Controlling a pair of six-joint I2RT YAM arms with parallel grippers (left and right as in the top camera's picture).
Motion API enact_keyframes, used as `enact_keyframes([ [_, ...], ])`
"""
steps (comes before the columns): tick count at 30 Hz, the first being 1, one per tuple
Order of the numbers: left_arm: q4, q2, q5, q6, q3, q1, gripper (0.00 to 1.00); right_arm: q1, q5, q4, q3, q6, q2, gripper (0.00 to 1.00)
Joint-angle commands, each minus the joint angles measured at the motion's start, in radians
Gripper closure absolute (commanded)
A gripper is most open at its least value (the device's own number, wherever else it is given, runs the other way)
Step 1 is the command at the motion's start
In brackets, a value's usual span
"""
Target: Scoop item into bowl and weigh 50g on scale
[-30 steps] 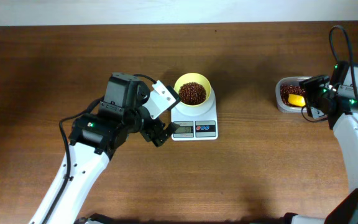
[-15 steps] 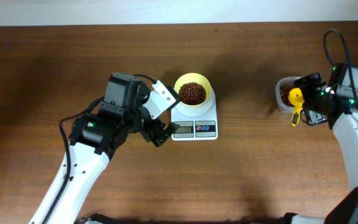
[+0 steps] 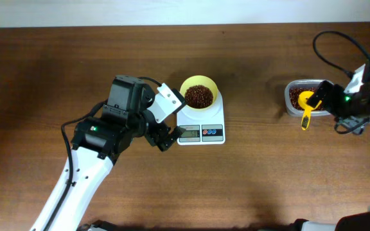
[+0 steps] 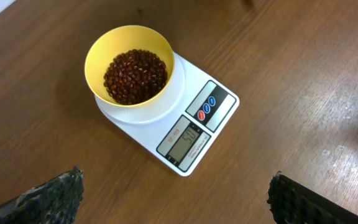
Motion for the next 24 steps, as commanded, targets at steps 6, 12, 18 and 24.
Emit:
enact_keyframes([
  [6,0.002,-0.004,0.0,-0.012,-0.005,0.006,0.01,-0.003,0.097,-0.077,0.08,-0.404,-0.006,0.01],
  [12,0.002,-0.004,0.0,-0.012,-0.005,0.006,0.01,-0.003,0.109,-0.046,0.08,-0.422,-0.005,0.01],
  [18,0.002,-0.004,0.0,-0.012,-0.004,0.006,0.01,-0.003,0.109,-0.046,0.08,-0.422,-0.005,0.01],
  [24,0.002,-0.004,0.0,-0.012,-0.005,0.006,0.01,-0.003,0.109,-0.046,0.08,-0.422,-0.005,0.01],
])
